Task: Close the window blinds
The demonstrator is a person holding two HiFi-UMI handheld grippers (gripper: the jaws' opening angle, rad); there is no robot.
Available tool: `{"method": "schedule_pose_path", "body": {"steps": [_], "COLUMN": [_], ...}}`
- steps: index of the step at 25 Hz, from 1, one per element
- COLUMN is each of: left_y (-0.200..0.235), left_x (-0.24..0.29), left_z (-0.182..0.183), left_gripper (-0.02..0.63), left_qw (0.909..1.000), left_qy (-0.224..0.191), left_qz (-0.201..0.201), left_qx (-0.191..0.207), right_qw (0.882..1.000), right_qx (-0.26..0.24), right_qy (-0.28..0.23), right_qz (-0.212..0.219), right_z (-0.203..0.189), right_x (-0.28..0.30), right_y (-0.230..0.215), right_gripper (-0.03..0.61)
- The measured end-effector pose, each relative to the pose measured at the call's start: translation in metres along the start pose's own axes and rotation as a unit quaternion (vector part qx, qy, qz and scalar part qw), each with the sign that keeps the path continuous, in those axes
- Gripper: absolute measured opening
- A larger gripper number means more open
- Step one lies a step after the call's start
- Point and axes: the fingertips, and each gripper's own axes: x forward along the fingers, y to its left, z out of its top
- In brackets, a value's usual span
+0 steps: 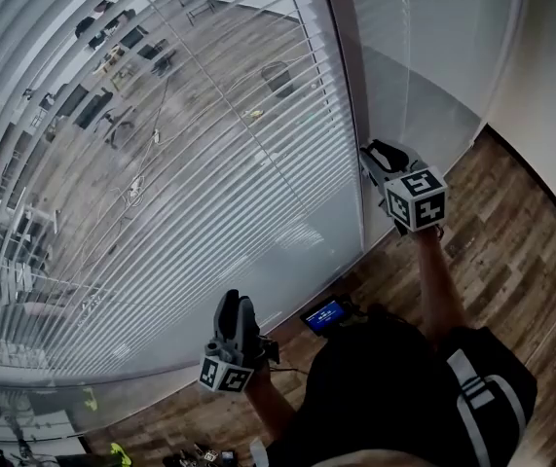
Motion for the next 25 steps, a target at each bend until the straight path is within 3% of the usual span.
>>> {"method": "schedule_pose_path", "body": {"steps": [3,6,9,12,15,18,20,25], "left_y": [-0.001,-0.002,-0.003,-0.002,-0.001,-0.001,0.0,0.001], "left_x": [0.0,0.002,0.004,0.003,0.004,0.006,0.006,0.007], "left_z": [0.0,0.0,0.0,0.0,0.0,-0.002,-0.002,-0.002], "left_gripper": [0.138,0.138,0.138,0.138,0.138,0.138,0.138,0.138], "left_qw": [1.0,1.0,1.0,1.0,1.0,1.0,1.0,1.0], "left_qy": [0.001,0.002,0.003,0.005,0.004,0.003,0.004,0.005], "left_qz": [-0.002,-0.004,-0.005,-0.004,-0.002,-0.002,-0.002,-0.003], "left_qx": [0.001,0.001,0.0,0.0,-0.001,-0.002,-0.003,-0.004], "right_qw": [0.994,0.972,0.958,0.951,0.962,0.988,0.997,0.998], "right_qx": [-0.105,-0.218,-0.268,-0.286,-0.25,-0.137,-0.056,0.061], "right_qy": [0.005,0.015,0.021,0.031,0.038,0.03,0.022,0.007], "right_qz": [-0.035,-0.081,-0.101,-0.115,-0.101,-0.067,-0.037,0.013], "right_z": [0.001,0.007,0.011,0.011,0.005,0.003,0.002,0.0], "right_x": [-0.004,-0.006,-0.004,-0.003,-0.001,0.0,0.001,0.002], "right_y": [0.002,0.006,0.01,0.009,0.006,0.003,0.0,-0.001], "right_gripper": [0.138,0.151,0.15,0.132,0.131,0.13,0.13,0.13]}}
